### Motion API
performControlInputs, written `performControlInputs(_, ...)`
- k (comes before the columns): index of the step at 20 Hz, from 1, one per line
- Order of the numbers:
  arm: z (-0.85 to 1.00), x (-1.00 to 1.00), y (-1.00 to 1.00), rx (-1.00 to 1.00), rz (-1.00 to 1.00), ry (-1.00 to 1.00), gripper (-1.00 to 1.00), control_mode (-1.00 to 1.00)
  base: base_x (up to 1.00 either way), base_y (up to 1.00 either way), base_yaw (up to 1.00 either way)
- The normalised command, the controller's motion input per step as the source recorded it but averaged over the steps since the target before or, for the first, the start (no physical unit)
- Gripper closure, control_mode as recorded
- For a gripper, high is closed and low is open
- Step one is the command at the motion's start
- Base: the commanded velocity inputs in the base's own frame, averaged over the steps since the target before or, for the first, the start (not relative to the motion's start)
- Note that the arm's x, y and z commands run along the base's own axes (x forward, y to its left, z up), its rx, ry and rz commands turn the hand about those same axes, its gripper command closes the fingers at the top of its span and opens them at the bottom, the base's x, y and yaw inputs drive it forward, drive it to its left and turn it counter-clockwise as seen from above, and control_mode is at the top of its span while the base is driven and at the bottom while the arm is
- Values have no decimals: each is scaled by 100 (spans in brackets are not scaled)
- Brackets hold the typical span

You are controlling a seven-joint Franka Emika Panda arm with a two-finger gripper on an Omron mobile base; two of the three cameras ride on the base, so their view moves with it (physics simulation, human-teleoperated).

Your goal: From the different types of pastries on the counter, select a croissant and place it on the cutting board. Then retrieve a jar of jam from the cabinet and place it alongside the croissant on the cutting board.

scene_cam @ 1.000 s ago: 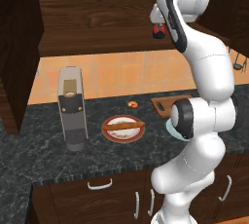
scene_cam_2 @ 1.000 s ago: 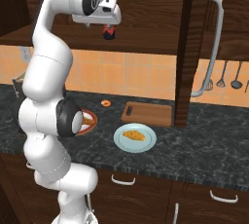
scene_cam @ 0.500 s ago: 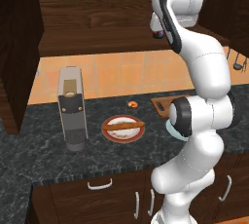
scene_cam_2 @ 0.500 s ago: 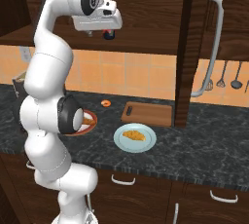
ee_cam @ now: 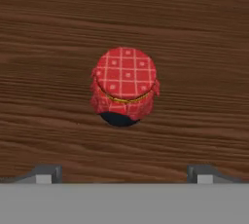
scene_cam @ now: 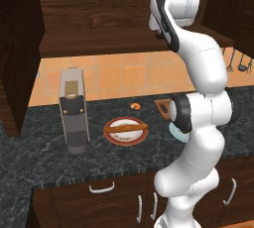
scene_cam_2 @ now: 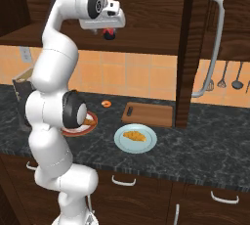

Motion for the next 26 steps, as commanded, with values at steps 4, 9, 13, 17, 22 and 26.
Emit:
performControlInputs(4, 3, 24, 0, 0, 0, 0, -100, -100, 0, 0, 0)
performControlInputs(9, 9, 60, 0, 3, 0, 4, -100, -100, 0, 0, 0)
performControlInputs(13, 2, 51, 0, 2, 0, 10, -100, -100, 0, 0, 0)
performControlInputs(17, 0, 59, 0, 6, 0, 7, -100, -100, 0, 0, 0)
performControlInputs(22, 0, 13, 0, 2, 0, 0, -100, -100, 0, 0, 0)
performControlInputs(26, -10, 39, -15, 1, 0, 9, -100, -100, 0, 0, 0)
